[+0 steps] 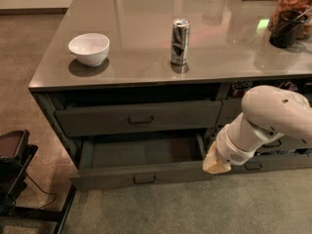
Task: Close middle drawer
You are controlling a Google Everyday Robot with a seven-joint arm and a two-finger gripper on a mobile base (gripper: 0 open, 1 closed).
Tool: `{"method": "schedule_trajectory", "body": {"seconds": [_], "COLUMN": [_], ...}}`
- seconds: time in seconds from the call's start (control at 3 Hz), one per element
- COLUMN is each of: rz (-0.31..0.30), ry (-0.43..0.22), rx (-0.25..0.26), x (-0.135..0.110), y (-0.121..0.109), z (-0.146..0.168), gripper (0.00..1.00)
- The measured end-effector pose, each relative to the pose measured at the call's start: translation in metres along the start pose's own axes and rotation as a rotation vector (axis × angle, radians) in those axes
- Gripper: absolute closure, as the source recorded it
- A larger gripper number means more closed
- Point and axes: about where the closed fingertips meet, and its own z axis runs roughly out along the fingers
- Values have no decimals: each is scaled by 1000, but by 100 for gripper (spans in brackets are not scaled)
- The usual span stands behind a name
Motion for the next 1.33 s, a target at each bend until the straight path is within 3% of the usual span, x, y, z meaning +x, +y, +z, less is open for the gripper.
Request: {"method": "schedule_trajectory", "body": {"seconds": [0.33,0.67,1.0,1.33], "rz": [0,-23,-54,-61], "ry": [3,-19,-112,-248], "rx": [-4,-16,42,86], "x": [3,22,37,48], "y": [0,9,-1,-26], "z": [6,45,94,165], "gripper": [100,100,100,100]}}
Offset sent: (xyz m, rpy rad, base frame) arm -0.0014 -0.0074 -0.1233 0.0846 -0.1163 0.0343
